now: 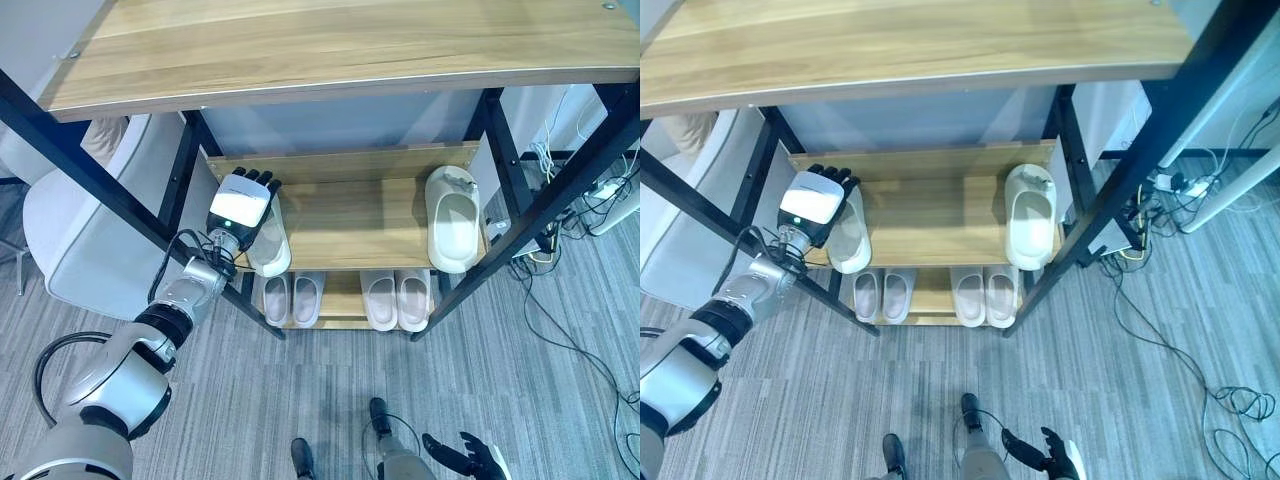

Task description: Arrange the slippers neatly on the shoe rack.

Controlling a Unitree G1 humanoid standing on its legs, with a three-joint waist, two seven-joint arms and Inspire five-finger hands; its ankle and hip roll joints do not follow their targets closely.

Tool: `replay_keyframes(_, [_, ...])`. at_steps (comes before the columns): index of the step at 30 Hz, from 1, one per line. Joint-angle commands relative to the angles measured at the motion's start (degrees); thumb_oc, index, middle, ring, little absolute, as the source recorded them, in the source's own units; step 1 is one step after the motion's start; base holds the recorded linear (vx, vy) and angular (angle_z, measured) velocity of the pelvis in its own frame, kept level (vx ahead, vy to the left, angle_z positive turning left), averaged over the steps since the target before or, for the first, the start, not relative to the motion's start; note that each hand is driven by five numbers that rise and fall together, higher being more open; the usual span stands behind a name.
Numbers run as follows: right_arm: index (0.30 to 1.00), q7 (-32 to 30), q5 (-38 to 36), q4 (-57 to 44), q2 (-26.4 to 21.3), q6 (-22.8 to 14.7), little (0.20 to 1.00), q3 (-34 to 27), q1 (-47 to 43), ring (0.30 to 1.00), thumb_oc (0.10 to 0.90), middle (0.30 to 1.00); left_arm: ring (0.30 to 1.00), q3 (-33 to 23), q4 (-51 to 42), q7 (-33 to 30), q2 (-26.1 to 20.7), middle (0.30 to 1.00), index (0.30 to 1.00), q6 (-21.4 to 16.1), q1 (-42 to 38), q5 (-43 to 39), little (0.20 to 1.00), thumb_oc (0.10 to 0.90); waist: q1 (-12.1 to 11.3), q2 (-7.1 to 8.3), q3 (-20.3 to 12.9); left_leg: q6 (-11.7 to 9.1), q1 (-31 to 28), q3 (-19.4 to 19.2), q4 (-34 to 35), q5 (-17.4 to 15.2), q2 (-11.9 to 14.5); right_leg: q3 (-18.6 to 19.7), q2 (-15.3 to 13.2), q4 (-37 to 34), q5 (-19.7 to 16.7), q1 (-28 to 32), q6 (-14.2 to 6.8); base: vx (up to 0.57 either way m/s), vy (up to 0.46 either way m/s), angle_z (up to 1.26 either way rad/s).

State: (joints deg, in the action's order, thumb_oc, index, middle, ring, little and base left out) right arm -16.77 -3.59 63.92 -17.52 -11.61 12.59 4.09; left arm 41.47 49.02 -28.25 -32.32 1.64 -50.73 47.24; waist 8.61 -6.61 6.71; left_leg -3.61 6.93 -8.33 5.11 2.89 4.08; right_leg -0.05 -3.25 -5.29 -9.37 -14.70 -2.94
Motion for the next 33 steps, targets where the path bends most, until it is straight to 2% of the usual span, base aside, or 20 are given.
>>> replay_keyframes(1, [0.900,-1.90,1.02,-2.99,-0.53,-1.82,0.900,1.20,1.67,0.900,0.800,0.900,0.900,-4.97,2.44,-3.99,0.57,0.900,0.900,2.40,-6.93,-1.58,0.900,0.800,0.38,3.19,-2.62,0.05,2.40,3.01,-0.11,-1.82,-2.77,-3.79,-2.37,0.29,5.16,2.54,-5.64,0.01,-0.015,0.10])
replay_keyframes(9, [0.900,-2.02,0.42,-3.31,-0.67,-2.12,0.900,1.53,1.55,0.900,0.800,0.900,0.900,-3.20,10.93,-5.16,3.36,0.900,0.900,3.85,-9.59,-2.27,0.900,0.800,1.01,3.48,-3.84,-0.07,3.56,2.63,-0.11,-1.71,-2.45,-3.47,-2.26,0.29,4.81,1.17,-5.63,0.01,-0.007,0.01])
replay_keyframes(13, [0.900,-1.54,-0.30,-2.33,-0.58,-2.53,0.900,2.38,1.03,0.900,0.800,0.900,0.900,0.22,14.86,-5.70,4.09,0.900,0.900,5.52,-11.43,0.89,0.900,0.800,1.39,3.38,-4.68,-0.14,4.49,2.27,-0.11,-1.73,-2.22,-3.11,-2.23,0.29,4.53,0.04,-5.77,0.03,-0.008,-0.08])
replay_keyframes(16, [0.900,-1.43,-0.52,-1.96,-0.48,-2.57,0.900,2.99,0.45,0.900,0.800,0.900,0.900,0.42,16.61,-5.89,4.44,0.900,0.900,6.02,-11.38,0.87,0.900,0.800,1.49,3.50,-4.92,-0.18,4.79,2.00,-0.11,-1.70,-2.02,-2.78,-2.15,0.29,4.36,-0.49,-5.81,0.01,-0.003,-0.01])
replay_keyframes(23, [0.900,-1.50,-0.19,-1.78,-0.14,-2.78,0.900,3.97,0.30,0.900,0.800,0.900,0.900,-0.89,19.28,-6.78,4.09,0.900,0.900,6.43,-11.75,-1.62,0.900,0.800,2.05,3.79,-5.34,-0.39,5.44,1.37,-0.11,-1.53,-1.64,-2.22,-1.94,0.29,4.11,-1.49,-5.76,0.02,-0.009,-0.04])
replay_keyframes(33, [0.900,-1.59,-0.33,-1.70,0.12,-2.86,0.900,4.52,-0.24,0.900,0.800,0.900,0.900,-0.45,18.52,-7.92,4.07,0.900,0.900,6.13,-15.00,-3.19,0.900,0.800,2.19,3.75,-5.91,-0.54,5.82,1.49,-0.11,-1.57,-1.38,-2.15,-1.82,0.29,4.25,-1.99,-5.52,0.02,-0.012,-0.04])
